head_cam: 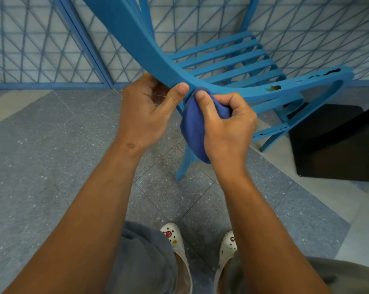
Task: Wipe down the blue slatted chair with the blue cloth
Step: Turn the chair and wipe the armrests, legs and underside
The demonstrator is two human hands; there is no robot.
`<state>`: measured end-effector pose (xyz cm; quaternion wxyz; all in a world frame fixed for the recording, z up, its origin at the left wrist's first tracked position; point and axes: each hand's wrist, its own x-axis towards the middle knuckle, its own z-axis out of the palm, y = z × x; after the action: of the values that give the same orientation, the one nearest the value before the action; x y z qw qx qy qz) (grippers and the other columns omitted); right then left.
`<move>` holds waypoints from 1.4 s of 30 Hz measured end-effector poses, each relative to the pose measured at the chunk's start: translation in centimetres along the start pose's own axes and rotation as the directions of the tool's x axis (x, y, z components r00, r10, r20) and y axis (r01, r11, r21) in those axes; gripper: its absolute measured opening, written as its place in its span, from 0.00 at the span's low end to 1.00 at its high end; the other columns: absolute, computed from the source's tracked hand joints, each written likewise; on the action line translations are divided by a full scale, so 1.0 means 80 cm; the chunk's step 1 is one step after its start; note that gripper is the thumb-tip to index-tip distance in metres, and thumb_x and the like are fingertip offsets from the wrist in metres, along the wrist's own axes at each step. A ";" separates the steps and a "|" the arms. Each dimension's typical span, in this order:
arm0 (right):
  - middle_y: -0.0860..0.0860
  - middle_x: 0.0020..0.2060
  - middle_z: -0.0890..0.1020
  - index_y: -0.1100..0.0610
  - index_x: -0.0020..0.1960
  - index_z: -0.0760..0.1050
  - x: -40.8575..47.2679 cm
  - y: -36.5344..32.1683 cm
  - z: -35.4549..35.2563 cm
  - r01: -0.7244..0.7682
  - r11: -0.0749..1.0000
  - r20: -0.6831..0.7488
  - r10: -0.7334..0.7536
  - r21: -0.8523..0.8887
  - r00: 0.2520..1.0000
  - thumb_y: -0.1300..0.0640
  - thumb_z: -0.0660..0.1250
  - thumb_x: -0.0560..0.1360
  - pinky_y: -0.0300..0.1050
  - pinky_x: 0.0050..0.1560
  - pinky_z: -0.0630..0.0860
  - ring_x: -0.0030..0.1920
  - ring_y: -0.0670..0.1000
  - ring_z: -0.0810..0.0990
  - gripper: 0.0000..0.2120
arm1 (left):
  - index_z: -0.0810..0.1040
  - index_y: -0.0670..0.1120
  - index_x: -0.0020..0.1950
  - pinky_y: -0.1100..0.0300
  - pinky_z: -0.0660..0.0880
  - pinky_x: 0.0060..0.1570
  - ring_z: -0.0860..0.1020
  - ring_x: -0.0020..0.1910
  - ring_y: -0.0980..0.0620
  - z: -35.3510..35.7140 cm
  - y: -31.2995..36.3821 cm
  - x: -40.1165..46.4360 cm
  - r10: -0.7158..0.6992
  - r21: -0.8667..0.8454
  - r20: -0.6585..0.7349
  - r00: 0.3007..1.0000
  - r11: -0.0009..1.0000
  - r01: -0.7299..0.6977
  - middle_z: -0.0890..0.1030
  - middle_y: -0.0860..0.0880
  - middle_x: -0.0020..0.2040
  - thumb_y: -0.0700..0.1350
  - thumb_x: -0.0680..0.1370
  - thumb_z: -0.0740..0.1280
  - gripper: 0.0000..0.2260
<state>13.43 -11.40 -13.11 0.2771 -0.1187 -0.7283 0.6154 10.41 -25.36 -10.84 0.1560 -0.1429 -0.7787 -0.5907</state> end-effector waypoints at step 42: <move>0.42 0.43 0.85 0.55 0.52 0.86 -0.027 0.171 -0.005 -0.194 0.959 0.359 0.258 -0.206 0.897 0.56 0.73 0.76 0.47 0.52 0.80 0.48 0.45 0.84 0.06 | 0.82 0.56 0.49 0.62 0.79 0.50 0.84 0.46 0.61 0.028 -0.064 -0.020 -0.219 0.011 0.207 0.954 0.975 0.222 0.86 0.60 0.44 0.44 0.76 0.74 0.07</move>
<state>13.09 -9.26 -26.77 0.0454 -0.1029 -0.7977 0.5925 9.59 -24.59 -16.54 0.0065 -0.1167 -0.7981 -0.5911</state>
